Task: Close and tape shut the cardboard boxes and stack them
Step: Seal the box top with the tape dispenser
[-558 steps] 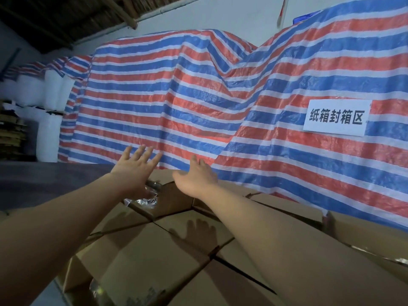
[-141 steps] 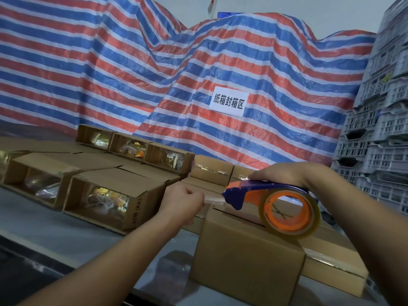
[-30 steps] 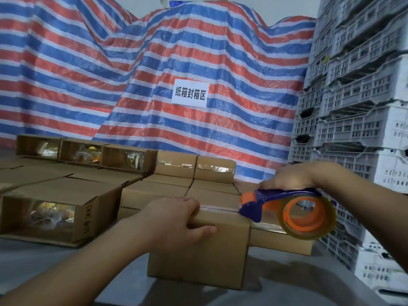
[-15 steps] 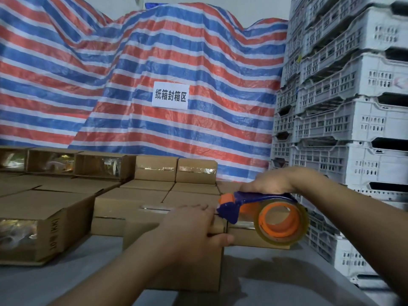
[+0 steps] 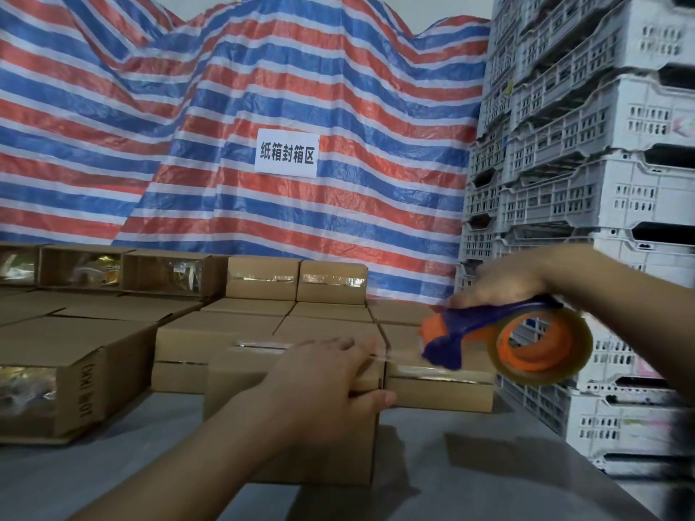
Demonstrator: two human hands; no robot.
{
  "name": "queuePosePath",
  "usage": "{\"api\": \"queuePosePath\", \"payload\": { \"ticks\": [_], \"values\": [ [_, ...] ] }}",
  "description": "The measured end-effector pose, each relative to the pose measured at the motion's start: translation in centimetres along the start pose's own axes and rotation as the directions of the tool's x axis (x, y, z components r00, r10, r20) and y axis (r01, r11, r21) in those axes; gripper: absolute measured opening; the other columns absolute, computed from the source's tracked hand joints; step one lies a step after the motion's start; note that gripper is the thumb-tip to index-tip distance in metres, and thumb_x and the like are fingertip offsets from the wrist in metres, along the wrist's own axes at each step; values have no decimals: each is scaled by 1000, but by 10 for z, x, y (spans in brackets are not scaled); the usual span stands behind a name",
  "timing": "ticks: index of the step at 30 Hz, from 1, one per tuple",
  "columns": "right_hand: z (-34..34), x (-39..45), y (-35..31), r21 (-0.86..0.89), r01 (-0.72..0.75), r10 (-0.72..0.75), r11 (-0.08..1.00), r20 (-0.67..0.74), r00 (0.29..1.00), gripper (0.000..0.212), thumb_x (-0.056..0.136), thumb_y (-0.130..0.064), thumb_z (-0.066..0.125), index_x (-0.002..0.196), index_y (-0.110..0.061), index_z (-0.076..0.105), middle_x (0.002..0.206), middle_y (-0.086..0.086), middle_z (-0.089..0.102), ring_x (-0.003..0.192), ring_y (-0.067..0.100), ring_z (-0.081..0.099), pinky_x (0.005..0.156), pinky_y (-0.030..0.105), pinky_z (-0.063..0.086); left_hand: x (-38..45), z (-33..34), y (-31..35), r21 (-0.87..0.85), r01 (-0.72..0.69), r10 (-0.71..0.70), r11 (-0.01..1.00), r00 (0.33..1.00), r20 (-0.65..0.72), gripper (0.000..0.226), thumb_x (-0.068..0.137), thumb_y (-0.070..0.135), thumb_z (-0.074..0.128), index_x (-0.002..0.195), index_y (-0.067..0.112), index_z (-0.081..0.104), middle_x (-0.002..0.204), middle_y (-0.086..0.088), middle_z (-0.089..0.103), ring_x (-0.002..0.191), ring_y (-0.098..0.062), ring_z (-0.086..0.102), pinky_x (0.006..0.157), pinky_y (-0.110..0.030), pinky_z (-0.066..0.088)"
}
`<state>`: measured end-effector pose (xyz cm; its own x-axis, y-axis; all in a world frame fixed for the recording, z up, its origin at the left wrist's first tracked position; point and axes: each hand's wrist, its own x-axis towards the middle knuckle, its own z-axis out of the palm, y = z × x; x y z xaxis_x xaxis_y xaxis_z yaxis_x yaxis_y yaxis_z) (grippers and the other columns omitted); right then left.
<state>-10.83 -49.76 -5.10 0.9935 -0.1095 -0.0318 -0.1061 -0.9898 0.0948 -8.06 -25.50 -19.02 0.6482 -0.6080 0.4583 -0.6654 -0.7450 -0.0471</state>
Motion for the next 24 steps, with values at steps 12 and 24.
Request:
{"api": "queuePosePath", "payload": {
  "ticks": [12,24],
  "values": [
    [17,-2,-96,-604,-94,16,791,-133,991,40,100,-52,37,79,-19,47,89,0,55,73,17,53,60,33,38,2,1,0,-15,-18,18,1000,1000,-18,64,88,74,33,144,44,29,135,8,51,120,-13,50,96,-32,41],
    [19,-12,-141,-823,-147,-62,548,-215,975,26,96,-32,52,79,-17,39,101,3,56,77,23,51,81,34,50,2,-8,6,-15,6,-5,1000,997,81,63,90,70,36,146,41,30,135,4,50,122,-16,50,99,-36,43]
  ]
}}
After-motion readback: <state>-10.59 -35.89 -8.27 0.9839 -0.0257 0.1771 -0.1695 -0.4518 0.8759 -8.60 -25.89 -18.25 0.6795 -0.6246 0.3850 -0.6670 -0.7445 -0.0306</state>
